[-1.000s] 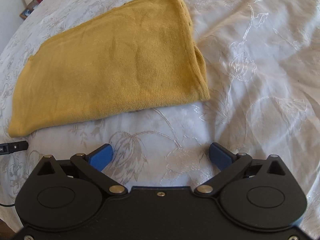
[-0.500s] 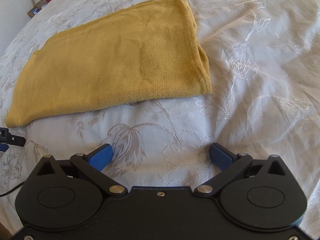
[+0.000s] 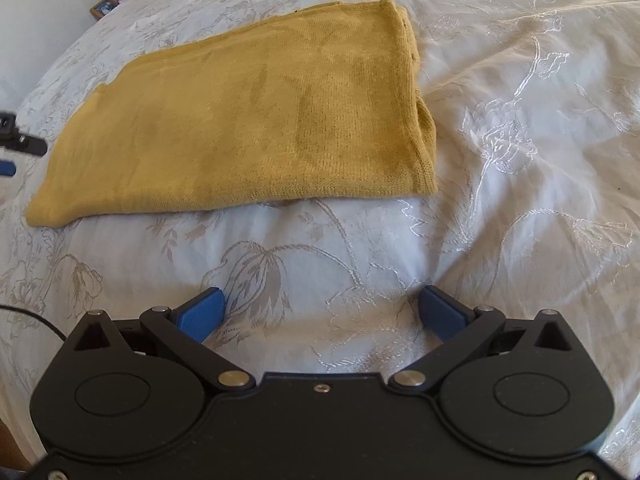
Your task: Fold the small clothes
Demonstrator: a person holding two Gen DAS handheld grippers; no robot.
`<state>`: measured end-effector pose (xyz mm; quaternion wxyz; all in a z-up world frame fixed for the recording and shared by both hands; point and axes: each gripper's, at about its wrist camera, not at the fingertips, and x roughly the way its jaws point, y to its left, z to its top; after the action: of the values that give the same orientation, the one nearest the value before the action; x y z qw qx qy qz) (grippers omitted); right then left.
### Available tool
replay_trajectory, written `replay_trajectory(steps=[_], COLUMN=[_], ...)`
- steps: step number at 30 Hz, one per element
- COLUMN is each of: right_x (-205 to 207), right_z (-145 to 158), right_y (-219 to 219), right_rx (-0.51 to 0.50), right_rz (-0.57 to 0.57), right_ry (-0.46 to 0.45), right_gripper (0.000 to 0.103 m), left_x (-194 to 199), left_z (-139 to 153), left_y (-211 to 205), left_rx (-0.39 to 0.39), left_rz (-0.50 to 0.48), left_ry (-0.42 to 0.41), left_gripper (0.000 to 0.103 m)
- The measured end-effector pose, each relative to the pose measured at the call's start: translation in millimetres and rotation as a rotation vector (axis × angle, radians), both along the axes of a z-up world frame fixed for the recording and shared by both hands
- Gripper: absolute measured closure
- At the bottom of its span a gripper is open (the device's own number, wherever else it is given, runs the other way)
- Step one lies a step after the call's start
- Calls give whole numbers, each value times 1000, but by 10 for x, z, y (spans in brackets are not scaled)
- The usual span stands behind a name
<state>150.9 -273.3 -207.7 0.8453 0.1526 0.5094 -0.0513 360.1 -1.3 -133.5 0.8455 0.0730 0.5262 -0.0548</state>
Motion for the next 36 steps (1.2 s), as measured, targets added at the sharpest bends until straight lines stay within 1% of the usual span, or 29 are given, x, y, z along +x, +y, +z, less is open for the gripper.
replay_trajectory(steps=[4,9,11,13,15,17,19,22,25,27,30,32,36], right_x=[32,90,134,176,177,166,167,226,350,490,700,786,947], right_z=[1,11,30,76,156,269,383,516,560,531,421,359,226], right_y=[-10,-38,-76,-122,-167,-244,-352,-538,-734,-864,-974,-1023,-1096], right_rx=[3,18,36,51,42,31,31,32,46,84,143,174,248], right_rz=[14,31,43,39,18,-8,-40,-77,-93,-95,-89,-77,-65], right_ry=[11,43,69,89,70,29,-17,-74,-105,-107,-100,-93,-73], right_gripper=[0,0,0,1,2,4,4,4,4,4,4,4,4], left_x=[385,765,908,1035,1151,1233,1312,1418,1433,1378,1185,1029,702], left_z=[-116,-349,-435,-492,-525,-525,-511,-519,-450,-357,-206,-145,-96], left_y=[-88,-188,-192,-153,-80,-6,68,152,188,166,56,-64,-299], left_rx=[42,99,130,142,121,100,114,107,126,115,96,88,47], left_rz=[9,-13,-1,27,63,104,141,170,196,195,146,95,6], left_ry=[-5,14,17,18,26,24,10,16,-14,-42,-80,-97,-85], left_gripper=[18,18,18,18,17,17,17,17,17,18,18,18,18])
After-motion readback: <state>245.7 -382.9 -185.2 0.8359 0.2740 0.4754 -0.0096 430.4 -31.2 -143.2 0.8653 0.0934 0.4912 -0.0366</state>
